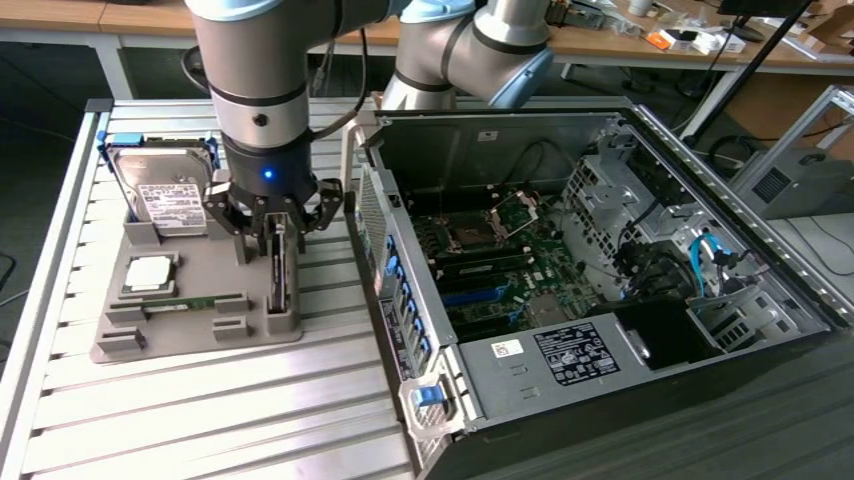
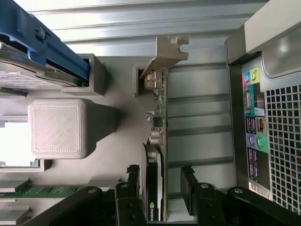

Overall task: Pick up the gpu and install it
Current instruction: 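Pick up the gpu and move the gpu toward the slot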

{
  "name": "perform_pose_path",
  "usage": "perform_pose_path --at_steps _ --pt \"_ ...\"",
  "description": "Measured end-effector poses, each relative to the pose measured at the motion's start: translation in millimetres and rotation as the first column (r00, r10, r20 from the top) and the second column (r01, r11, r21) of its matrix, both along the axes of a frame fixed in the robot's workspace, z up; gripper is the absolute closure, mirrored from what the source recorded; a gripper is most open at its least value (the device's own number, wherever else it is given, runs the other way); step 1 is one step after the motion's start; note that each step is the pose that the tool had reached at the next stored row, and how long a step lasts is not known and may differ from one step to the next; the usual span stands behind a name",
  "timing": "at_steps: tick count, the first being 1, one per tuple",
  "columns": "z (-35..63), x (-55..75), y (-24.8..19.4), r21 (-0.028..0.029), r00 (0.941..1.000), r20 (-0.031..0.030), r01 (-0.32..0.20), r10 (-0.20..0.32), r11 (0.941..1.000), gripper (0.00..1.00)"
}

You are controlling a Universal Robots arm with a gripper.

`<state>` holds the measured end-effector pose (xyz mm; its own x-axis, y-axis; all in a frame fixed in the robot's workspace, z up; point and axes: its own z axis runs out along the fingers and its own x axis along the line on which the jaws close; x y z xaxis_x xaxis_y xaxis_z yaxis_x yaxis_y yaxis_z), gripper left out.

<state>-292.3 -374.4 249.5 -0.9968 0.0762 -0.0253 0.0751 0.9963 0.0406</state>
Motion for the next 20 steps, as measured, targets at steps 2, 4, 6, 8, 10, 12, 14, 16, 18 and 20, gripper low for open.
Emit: perform_pose_path --at_steps 2,4,6,8,10,12,14,16,18,20 --pt "-2.3 0.0 1.5 -0.0006 1.0000 0.0001 0.000 0.000 1.0000 0.52" --pt "-4.3 -0.1 3.0 -0.0014 1.0000 -0.0002 0.000 0.000 1.0000 0.52" --pt "-5.2 -0.1 3.4 -0.0018 1.0000 -0.0001 0.000 0.000 1.0000 0.52" --pt "-6.1 -0.4 3.4 -0.0025 1.0000 0.0000 0.000 0.000 1.0000 0.52" --pt "-7.2 -0.7 3.5 -0.0036 1.0000 -0.0001 0.000 0.000 1.0000 0.52" --pt "-7.2 -0.7 3.5 -0.0036 1.0000 -0.0001 0.000 0.000 1.0000 0.52" --pt "-7.2 -0.7 3.5 -0.0036 1.0000 -0.0001 0.000 0.000 1.0000 0.52" --pt "-7.3 -0.7 3.5 -0.0036 1.0000 0.0000 0.000 0.000 1.0000 0.53" --pt "-7.2 -0.7 3.5 -0.0036 1.0000 -0.0002 0.000 0.000 1.0000 0.66" --pt "-7.2 -0.7 3.5 -0.0037 1.0000 -0.0003 0.000 0.000 1.0000 0.72"
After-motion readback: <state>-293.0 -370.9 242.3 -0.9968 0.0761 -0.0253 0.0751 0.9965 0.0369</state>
